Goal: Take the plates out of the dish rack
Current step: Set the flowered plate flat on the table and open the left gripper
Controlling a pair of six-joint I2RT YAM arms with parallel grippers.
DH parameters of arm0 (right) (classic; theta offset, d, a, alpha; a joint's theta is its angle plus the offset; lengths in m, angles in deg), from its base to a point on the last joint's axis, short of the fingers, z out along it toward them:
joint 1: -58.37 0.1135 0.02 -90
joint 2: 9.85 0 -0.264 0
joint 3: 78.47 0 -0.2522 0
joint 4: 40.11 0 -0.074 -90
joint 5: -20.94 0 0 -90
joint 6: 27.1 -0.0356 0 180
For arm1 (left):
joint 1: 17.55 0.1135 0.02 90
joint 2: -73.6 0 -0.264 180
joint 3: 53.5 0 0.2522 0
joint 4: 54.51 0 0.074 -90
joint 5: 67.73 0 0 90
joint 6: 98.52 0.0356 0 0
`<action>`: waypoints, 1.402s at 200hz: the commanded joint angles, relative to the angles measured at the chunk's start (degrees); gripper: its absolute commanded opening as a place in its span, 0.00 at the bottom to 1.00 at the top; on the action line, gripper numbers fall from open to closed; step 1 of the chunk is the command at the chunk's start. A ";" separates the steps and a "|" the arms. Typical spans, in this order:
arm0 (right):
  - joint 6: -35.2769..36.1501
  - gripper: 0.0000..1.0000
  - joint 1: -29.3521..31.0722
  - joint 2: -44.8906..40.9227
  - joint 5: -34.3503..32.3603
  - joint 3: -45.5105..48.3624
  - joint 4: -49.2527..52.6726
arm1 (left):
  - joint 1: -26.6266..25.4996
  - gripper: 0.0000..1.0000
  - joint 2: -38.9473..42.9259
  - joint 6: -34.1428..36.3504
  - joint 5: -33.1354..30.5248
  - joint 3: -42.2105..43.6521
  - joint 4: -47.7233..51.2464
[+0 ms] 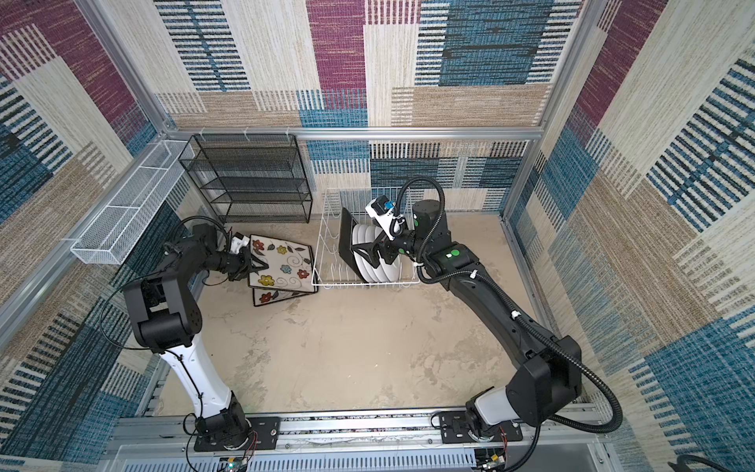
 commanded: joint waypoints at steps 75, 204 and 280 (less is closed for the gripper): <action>-0.91 1.00 0.28 1.08 0.03 -1.13 0.13 | 1.06 0.28 -2.26 2.88 -9.14 2.24 0.71; -1.04 1.00 0.50 0.63 -0.76 -0.61 -0.04 | 2.34 0.42 -3.84 1.77 -14.39 2.33 0.36; -1.00 1.00 0.64 1.27 -0.78 -0.95 -0.83 | 2.67 0.50 -2.03 0.47 -17.89 0.45 1.50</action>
